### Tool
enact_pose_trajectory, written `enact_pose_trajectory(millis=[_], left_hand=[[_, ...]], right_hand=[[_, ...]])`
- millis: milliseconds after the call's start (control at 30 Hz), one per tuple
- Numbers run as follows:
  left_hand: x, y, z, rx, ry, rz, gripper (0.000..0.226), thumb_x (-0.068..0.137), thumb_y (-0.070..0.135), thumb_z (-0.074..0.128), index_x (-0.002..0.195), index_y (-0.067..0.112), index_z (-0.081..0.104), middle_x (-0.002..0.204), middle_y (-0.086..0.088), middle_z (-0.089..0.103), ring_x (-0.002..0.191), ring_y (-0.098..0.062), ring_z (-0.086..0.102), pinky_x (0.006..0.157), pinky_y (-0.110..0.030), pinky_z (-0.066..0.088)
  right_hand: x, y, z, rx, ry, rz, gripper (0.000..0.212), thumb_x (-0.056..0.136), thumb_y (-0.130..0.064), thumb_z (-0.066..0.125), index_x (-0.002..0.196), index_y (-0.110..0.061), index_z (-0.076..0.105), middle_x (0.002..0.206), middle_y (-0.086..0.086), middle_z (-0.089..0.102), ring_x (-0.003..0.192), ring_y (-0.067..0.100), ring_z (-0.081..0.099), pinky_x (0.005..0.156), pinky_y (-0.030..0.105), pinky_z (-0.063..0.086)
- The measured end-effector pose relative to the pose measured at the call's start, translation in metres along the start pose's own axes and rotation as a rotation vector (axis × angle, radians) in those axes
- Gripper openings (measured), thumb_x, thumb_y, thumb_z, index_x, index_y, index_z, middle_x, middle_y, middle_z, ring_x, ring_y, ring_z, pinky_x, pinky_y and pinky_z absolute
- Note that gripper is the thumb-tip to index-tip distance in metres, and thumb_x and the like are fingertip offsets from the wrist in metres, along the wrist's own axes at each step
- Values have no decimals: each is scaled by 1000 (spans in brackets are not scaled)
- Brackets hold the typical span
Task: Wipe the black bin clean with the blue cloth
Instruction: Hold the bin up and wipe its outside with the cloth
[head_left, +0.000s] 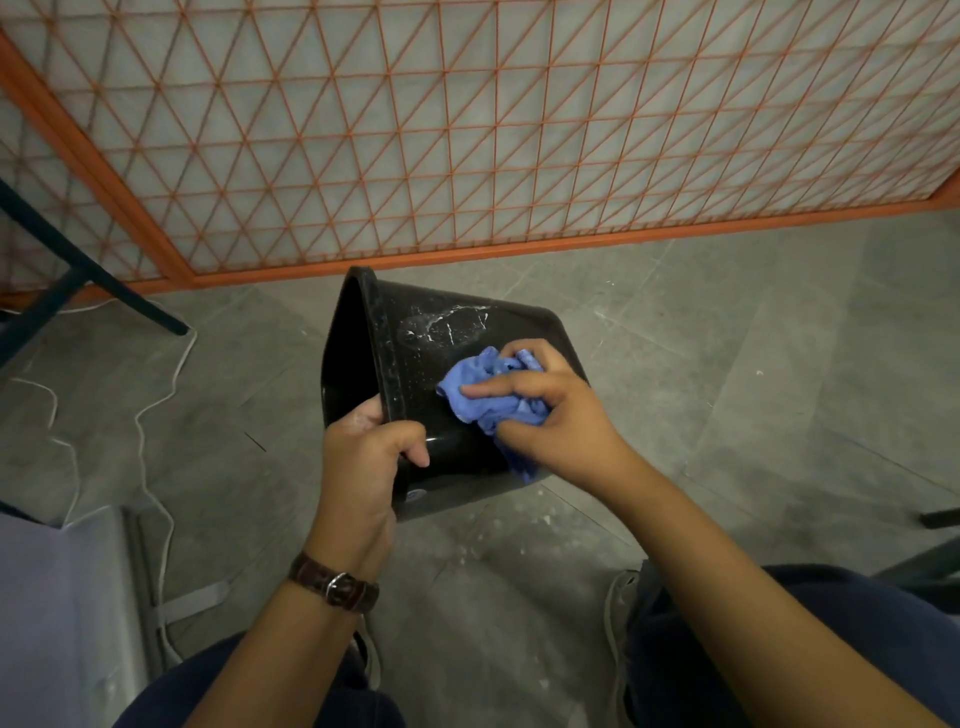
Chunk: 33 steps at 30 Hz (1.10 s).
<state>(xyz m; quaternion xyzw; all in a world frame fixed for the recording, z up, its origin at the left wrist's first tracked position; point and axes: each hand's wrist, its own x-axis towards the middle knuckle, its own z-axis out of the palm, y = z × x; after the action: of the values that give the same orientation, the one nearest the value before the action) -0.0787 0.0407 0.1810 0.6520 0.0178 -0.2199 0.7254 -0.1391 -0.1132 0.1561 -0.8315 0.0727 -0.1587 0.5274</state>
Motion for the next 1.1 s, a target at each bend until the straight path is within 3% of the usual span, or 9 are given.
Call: enact_pose_trajectory(millis=[133, 233, 367, 533, 633, 733, 900, 1000, 1100], left_hand=[[-3, -4, 8, -3, -25, -45, 30, 39, -4, 47, 54, 12, 67, 63, -7, 63, 64, -24, 58, 59, -29, 45], [-3, -4, 9, 32, -51, -30, 30, 39, -4, 47, 54, 12, 67, 60, -5, 64, 59, -19, 59, 53, -22, 47], [-1, -1, 5, -34, -21, -73, 36, 33, -1, 48, 60, 10, 68, 71, -14, 61, 68, -30, 56, 58, -30, 46], [-4, -4, 12, -71, -57, -117, 39, 33, -1, 48, 65, 9, 69, 71, -14, 62, 69, -32, 57, 57, -30, 46], [-2, -5, 11, -62, -55, -102, 37, 33, -2, 47, 62, 8, 67, 70, -16, 61, 66, -32, 55, 56, -30, 46], [0, -5, 6, -35, -42, -81, 39, 34, -1, 48, 69, 2, 64, 77, -19, 58, 72, -34, 54, 61, -34, 45], [-2, -4, 10, -40, -73, -113, 37, 34, 0, 49, 64, 11, 67, 76, -16, 59, 74, -33, 55, 59, -32, 44], [-3, -5, 10, -14, -83, -80, 36, 35, -1, 48, 64, 8, 68, 76, -17, 60, 73, -31, 53, 61, -33, 43], [-3, -6, 7, 9, -69, -55, 37, 35, 0, 49, 67, 3, 67, 76, -17, 64, 75, -32, 57, 65, -37, 43]], right_hand=[[6, 7, 1, -140, 204, 165, 39, 74, -3, 65, 104, -26, 70, 107, -8, 43, 95, -3, 50, 83, -3, 33], [1, 3, 7, -164, 88, 27, 46, 73, -6, 62, 117, -20, 65, 115, -3, 39, 107, 7, 46, 92, 1, 31], [2, -5, -5, 8, -72, -6, 41, 67, 1, 61, 103, -15, 71, 109, -6, 45, 102, -10, 47, 90, 4, 35], [6, -2, -3, -155, 187, 106, 33, 73, -15, 61, 101, -27, 72, 101, -14, 45, 97, 1, 51, 85, 10, 41], [0, -4, 4, -213, 18, 14, 49, 70, -31, 54, 118, -30, 64, 119, -4, 42, 111, 21, 49, 98, 27, 41], [1, -5, -8, -73, -132, 2, 45, 70, -6, 64, 111, -21, 69, 112, -8, 42, 109, -3, 46, 96, 10, 36], [6, -3, -10, -194, 75, 46, 38, 70, -13, 64, 104, -27, 71, 106, -7, 46, 101, 4, 51, 90, 14, 42], [0, -10, 5, -209, -43, -31, 51, 69, -26, 55, 120, -30, 63, 118, -5, 41, 112, 25, 49, 99, 36, 44], [-3, -15, 1, -126, -169, -153, 43, 70, -14, 61, 111, -21, 69, 112, -3, 44, 108, 16, 51, 95, 26, 44]])
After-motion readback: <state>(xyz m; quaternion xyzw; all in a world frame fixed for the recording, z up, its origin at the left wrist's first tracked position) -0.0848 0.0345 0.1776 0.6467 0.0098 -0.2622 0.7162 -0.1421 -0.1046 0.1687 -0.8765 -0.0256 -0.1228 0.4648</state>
